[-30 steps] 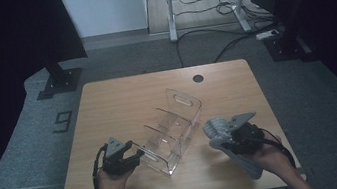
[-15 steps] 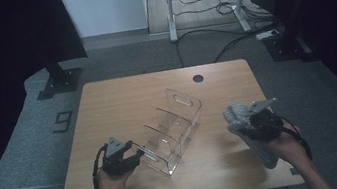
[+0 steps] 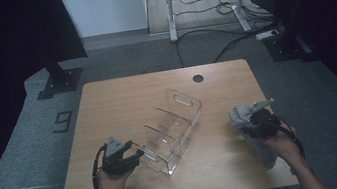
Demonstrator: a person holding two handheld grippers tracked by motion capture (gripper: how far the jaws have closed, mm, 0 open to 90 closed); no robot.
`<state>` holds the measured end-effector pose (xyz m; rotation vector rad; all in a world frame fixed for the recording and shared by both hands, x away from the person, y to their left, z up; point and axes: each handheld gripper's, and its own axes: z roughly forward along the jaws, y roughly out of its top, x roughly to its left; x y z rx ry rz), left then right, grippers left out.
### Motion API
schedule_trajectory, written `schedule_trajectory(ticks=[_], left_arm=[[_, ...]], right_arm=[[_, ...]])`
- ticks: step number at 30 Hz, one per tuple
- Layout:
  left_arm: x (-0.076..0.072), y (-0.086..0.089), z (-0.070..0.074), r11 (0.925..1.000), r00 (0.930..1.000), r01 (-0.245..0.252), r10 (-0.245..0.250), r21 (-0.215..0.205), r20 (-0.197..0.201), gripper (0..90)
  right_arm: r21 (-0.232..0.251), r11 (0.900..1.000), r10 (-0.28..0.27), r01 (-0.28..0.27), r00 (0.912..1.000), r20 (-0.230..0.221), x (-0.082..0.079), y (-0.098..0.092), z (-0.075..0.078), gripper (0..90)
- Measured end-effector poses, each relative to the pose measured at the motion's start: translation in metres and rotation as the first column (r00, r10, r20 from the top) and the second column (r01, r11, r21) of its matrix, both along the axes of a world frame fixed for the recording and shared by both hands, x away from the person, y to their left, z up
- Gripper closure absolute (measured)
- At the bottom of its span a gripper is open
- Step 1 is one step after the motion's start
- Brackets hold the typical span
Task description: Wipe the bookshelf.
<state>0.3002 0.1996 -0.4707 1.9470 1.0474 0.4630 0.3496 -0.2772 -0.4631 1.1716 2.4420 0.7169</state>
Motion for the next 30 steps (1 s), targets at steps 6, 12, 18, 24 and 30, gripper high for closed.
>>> schedule_trajectory(ticks=[6,12,18,24,30], left_arm=[[0.000,0.000,0.000,1.0000,1.0000,0.001,-0.001,0.000,0.000,44.0],[0.000,0.000,0.000,1.0000,1.0000,0.003,-0.003,0.002,-0.001,44.0],[0.000,0.001,0.000,1.0000,1.0000,0.005,-0.005,0.001,0.000,44.0],[0.001,0.003,0.000,1.0000,1.0000,0.009,-0.009,0.002,0.002,44.0],[0.002,0.008,0.000,0.9999,0.9999,0.014,-0.014,0.008,0.007,44.0]], right_arm=[[0.008,1.000,-0.009,0.009,0.9997,-0.021,0.006,0.002,-0.027,64.1],[0.014,1.000,-0.014,0.015,0.9986,-0.051,0.009,0.002,-0.051,61.5],[0.022,1.000,-0.020,0.022,0.9982,-0.056,0.008,0.000,-0.057,57.2],[0.053,0.998,-0.015,0.018,0.9985,-0.053,0.005,-0.002,-0.055,36.5],[0.091,0.996,-0.006,0.007,0.9999,-0.010,0.002,0.001,-0.039,26.0]])
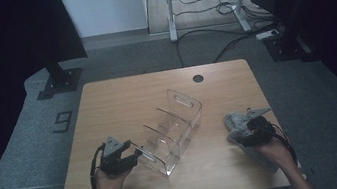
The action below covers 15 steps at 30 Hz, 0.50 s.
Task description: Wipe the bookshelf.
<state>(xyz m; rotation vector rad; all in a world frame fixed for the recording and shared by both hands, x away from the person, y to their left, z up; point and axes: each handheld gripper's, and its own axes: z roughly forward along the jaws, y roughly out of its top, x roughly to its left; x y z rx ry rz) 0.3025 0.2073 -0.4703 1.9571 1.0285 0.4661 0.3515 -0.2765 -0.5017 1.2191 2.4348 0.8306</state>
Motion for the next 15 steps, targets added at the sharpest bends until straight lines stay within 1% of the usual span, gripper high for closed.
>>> schedule_trajectory(ticks=[4,6,9,13,15], left_arm=[[0.002,0.005,0.000,1.0000,1.0000,-0.008,0.008,0.002,0.003,43.9],[0.002,0.009,0.000,0.9999,0.9999,-0.014,0.014,0.005,0.005,43.9],[0.004,0.015,-0.001,0.9996,0.9996,-0.029,0.029,-0.003,0.006,43.7],[0.007,0.022,-0.003,0.9984,0.9984,-0.055,0.056,-0.010,0.014,37.0],[0.007,0.023,-0.003,0.9981,0.9978,-0.062,0.062,-0.006,0.021,33.5]], right_arm=[[0.012,1.000,0.005,-0.006,0.9995,0.032,-0.001,0.004,0.012,24.9],[0.023,1.000,0.018,-0.019,0.9990,0.041,-0.001,0.007,0.017,25.3],[0.039,0.999,0.033,-0.035,0.9974,0.064,0.000,0.014,0.023,25.9],[0.060,0.996,0.059,-0.063,0.9957,0.071,0.003,0.024,0.029,27.4],[0.070,0.995,0.071,-0.076,0.9942,0.082,0.005,0.031,0.031,27.6]])
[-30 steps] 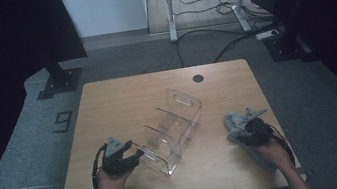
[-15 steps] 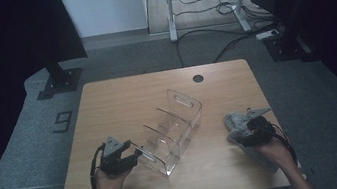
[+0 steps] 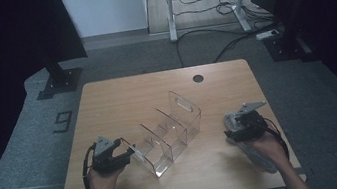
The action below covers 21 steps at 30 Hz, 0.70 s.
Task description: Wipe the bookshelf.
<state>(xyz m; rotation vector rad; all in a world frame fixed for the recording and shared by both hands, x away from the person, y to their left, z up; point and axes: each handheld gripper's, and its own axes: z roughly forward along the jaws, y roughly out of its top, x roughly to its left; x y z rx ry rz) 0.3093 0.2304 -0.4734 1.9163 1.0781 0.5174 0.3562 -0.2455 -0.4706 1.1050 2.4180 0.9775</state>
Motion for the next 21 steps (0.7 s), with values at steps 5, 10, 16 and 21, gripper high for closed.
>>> schedule_trajectory(ticks=[5,10,16,21], left_arm=[[-0.007,-0.002,0.004,0.9985,0.9993,0.023,-0.024,0.050,0.030,29.5],[-0.014,0.002,0.005,0.9986,0.9985,0.040,-0.041,0.035,0.037,28.2],[-0.022,0.007,0.002,0.9992,0.9994,0.035,-0.035,0.017,0.005,33.6],[-0.021,0.003,-0.009,0.9981,0.9973,0.043,-0.040,0.046,-0.061,37.5]], right_arm=[[0.014,0.999,0.043,-0.043,0.9990,0.011,0.005,0.019,0.003,28.3],[0.029,0.996,0.082,-0.082,0.9965,0.019,0.010,0.038,0.005,29.1],[0.030,0.993,0.116,-0.117,0.9930,0.024,0.018,0.057,0.007,33.4],[0.021,0.987,0.157,-0.157,0.9875,0.014,0.028,0.069,0.010,42.2]])
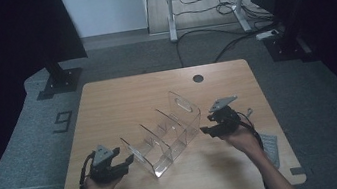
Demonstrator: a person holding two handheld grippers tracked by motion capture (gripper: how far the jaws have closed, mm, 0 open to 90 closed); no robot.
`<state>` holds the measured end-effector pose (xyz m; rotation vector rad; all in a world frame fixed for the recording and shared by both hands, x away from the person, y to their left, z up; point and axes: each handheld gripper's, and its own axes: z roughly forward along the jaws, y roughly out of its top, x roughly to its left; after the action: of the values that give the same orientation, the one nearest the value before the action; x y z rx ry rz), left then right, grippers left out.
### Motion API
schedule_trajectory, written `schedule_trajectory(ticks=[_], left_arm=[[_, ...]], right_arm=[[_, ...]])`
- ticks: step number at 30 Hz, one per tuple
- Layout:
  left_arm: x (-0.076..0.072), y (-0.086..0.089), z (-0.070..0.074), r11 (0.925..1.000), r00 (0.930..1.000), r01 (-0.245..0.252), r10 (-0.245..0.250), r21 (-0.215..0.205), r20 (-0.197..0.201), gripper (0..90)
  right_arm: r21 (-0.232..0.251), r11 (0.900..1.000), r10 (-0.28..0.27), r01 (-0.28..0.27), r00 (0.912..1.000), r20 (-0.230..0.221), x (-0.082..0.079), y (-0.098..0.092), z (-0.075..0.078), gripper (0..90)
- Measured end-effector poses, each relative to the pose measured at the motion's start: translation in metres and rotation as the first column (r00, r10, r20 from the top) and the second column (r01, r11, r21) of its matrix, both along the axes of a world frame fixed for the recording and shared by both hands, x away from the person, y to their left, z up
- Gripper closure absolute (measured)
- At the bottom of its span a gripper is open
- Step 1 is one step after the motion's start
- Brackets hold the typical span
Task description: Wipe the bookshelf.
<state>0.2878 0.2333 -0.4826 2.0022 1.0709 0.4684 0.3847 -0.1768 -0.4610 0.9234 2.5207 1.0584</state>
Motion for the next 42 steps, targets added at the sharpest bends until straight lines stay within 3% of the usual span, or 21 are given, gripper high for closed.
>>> schedule_trajectory(ticks=[6,12,15,26,35,42], left_arm=[[0.005,-0.004,-0.009,0.9998,0.9994,0.015,-0.015,0.014,-0.032,37.5],[0.008,-0.005,-0.008,0.9999,0.9998,0.010,-0.010,-0.004,-0.018,36.0],[0.009,-0.005,-0.006,0.9999,0.9999,0.009,-0.009,-0.007,-0.011,36.0],[0.011,-0.013,-0.005,1.0000,0.9999,0.003,-0.003,0.007,-0.011,36.6],[0.012,-0.015,-0.006,0.9996,0.9995,0.010,-0.011,-0.026,-0.031,38.1],[0.011,-0.012,-0.005,0.9986,0.9990,0.020,-0.022,-0.048,-0.038,38.1]], right_arm=[[0.004,1.000,0.024,-0.024,0.9997,0.001,0.011,0.006,-0.001,38.7],[0.040,0.997,0.068,-0.067,0.9977,-0.001,0.013,0.009,0.000,41.3],[0.027,0.998,0.063,-0.064,0.9979,0.009,0.013,0.008,0.001,44.1],[0.039,0.998,0.042,-0.043,0.9987,0.030,0.001,-0.003,-0.001,54.0],[0.066,0.997,0.037,-0.039,0.9987,0.036,-0.010,-0.012,-0.004,58.7],[0.057,0.997,0.051,-0.054,0.9979,0.039,-0.017,-0.013,-0.003,59.8]])
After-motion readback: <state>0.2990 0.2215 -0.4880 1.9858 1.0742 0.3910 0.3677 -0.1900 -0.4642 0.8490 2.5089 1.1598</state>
